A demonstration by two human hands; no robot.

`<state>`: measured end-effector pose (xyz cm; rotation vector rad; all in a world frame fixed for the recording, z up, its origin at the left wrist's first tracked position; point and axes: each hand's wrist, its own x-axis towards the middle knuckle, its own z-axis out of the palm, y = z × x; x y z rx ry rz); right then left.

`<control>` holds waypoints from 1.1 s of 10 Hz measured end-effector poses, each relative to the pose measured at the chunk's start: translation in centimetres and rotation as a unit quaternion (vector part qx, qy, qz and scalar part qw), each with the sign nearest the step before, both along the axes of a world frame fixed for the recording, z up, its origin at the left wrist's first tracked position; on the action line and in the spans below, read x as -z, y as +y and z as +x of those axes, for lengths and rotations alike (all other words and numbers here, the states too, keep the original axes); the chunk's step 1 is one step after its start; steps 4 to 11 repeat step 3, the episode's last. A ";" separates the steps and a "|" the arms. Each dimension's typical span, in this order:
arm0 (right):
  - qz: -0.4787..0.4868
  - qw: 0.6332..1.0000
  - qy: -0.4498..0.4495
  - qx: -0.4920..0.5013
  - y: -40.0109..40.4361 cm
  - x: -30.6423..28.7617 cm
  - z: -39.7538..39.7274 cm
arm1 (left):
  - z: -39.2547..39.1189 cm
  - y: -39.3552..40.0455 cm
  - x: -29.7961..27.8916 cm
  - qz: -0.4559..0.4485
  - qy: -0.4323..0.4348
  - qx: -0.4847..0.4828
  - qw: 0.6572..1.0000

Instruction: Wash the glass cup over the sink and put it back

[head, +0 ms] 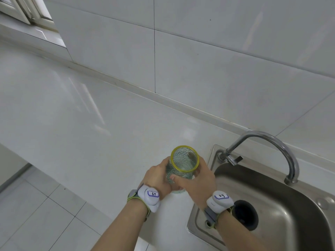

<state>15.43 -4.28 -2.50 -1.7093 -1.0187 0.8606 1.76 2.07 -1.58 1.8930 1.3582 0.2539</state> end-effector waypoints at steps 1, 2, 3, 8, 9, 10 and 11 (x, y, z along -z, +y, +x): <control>-0.014 1.000 -0.005 -0.007 -0.2 -0.6 0.0 | 0.3 -0.6 -0.5 -0.007 0.008 0.002 1.000; -0.040 0.999 0.001 -0.032 -0.4 -1.5 0.6 | 0.4 -0.6 -1.1 -0.029 0.041 -0.001 0.999; -0.078 0.996 0.013 -0.045 -2.0 -2.4 1.3 | -1.0 -2.4 -0.8 -0.091 0.039 -0.029 0.995; -0.078 0.996 0.013 -0.045 -2.0 -2.4 1.3 | -1.0 -2.4 -0.8 -0.091 0.039 -0.029 0.995; -0.078 0.996 0.013 -0.045 -2.0 -2.4 1.3 | -1.0 -2.4 -0.8 -0.091 0.039 -0.029 0.995; -0.078 0.996 0.013 -0.045 -2.0 -2.4 1.3 | -1.0 -2.4 -0.8 -0.091 0.039 -0.029 0.995; -0.078 0.996 0.013 -0.045 -2.0 -2.4 1.3 | -1.0 -2.4 -0.8 -0.091 0.039 -0.029 0.995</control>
